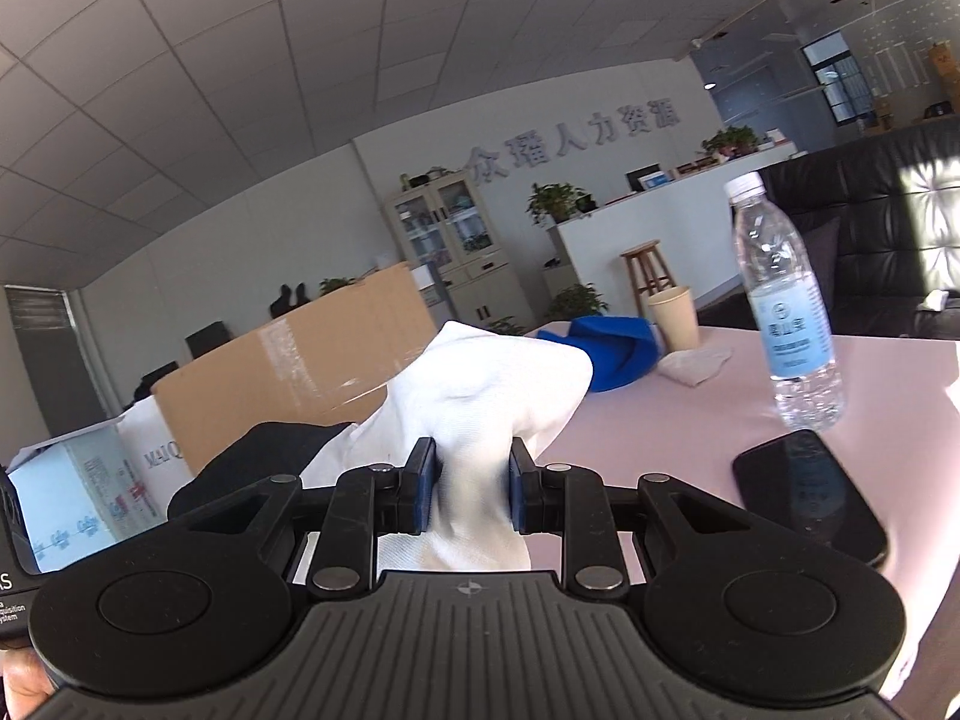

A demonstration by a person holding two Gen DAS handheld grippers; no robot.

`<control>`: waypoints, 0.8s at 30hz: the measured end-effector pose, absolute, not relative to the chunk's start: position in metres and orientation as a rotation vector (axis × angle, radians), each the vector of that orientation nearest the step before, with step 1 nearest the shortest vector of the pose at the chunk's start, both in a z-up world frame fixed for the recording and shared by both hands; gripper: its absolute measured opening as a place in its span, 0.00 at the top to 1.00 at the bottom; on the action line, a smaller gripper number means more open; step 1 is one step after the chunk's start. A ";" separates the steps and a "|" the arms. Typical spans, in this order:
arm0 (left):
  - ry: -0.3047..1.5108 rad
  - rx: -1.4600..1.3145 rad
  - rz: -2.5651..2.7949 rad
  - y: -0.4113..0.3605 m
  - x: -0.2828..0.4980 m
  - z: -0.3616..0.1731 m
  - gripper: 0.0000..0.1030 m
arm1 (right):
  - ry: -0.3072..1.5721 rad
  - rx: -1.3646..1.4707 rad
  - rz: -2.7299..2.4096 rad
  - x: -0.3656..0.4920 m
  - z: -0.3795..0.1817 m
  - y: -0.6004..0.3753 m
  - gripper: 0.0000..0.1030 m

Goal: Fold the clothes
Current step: 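Lift the folded hoodie with both grippers and carry it toward the water bottle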

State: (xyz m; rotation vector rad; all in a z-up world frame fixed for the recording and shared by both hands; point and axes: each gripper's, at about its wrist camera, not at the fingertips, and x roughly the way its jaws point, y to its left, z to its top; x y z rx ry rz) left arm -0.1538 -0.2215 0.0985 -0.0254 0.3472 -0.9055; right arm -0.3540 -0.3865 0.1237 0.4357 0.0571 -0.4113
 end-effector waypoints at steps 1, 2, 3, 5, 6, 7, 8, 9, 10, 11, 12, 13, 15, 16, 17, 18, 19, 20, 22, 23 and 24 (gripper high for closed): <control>0.344 -0.016 -0.923 -0.229 -0.156 0.098 0.77 | 0.055 0.440 -0.428 -0.356 0.123 -0.387 0.79; 0.345 -0.006 -0.946 -0.237 -0.157 0.097 0.77 | 0.055 0.445 -0.455 -0.361 0.122 -0.390 0.79; 0.352 0.000 -0.965 -0.243 -0.157 0.096 0.77 | 0.055 0.446 -0.481 -0.367 0.121 -0.392 0.79; 0.366 0.004 -0.999 -0.254 -0.157 0.096 0.77 | 0.054 0.439 -0.516 -0.373 0.119 -0.393 0.79; 0.368 0.009 -1.012 -0.260 -0.158 0.096 0.77 | 0.053 0.436 -0.535 -0.375 0.118 -0.394 0.79; 0.369 0.014 -1.025 -0.266 -0.159 0.096 0.77 | 0.054 0.436 -0.544 -0.376 0.117 -0.395 0.79; 0.367 0.025 -1.037 -0.272 -0.161 0.096 0.77 | 0.054 0.441 -0.559 -0.378 0.115 -0.396 0.79; 0.366 0.033 -1.046 -0.277 -0.163 0.095 0.77 | 0.054 0.447 -0.574 -0.381 0.113 -0.397 0.79; 0.365 0.041 -1.054 -0.281 -0.165 0.094 0.77 | 0.052 0.452 -0.586 -0.383 0.111 -0.398 0.79; 0.365 0.048 -1.062 -0.286 -0.166 0.093 0.77 | 0.052 0.455 -0.593 -0.384 0.109 -0.401 0.79; 0.368 0.053 -1.066 -0.290 -0.163 0.092 0.77 | 0.053 0.458 -0.599 -0.386 0.108 -0.404 0.79; 0.370 0.061 -1.069 -0.294 -0.162 0.090 0.77 | 0.056 0.457 -0.605 -0.384 0.109 -0.407 0.79; 0.371 0.079 -1.069 -0.301 -0.160 0.086 0.77 | 0.064 0.452 -0.614 -0.381 0.106 -0.411 0.79; 0.372 0.087 -1.069 -0.305 -0.158 0.083 0.77 | 0.070 0.452 -0.616 -0.379 0.103 -0.413 0.79; 0.374 0.093 -1.066 -0.309 -0.156 0.080 0.77 | 0.078 0.453 -0.619 -0.376 0.099 -0.415 0.79; 0.377 0.098 -1.063 -0.312 -0.154 0.076 0.77 | 0.086 0.453 -0.621 -0.373 0.095 -0.417 0.79; 0.388 0.101 -1.056 -0.315 -0.151 0.072 0.77 | 0.094 0.457 -0.620 -0.371 0.091 -0.420 0.79; 0.400 0.103 -1.050 -0.319 -0.148 0.067 0.77 | 0.100 0.459 -0.619 -0.368 0.086 -0.421 0.79; 0.427 0.111 -1.045 -0.328 -0.144 0.055 0.77 | 0.117 0.455 -0.622 -0.361 0.073 -0.424 0.79; 0.442 0.118 -1.045 -0.331 -0.141 0.049 0.76 | 0.125 0.451 -0.625 -0.359 0.066 -0.425 0.79; 0.461 0.125 -1.046 -0.333 -0.138 0.043 0.76 | 0.133 0.447 -0.629 -0.357 0.060 -0.426 0.79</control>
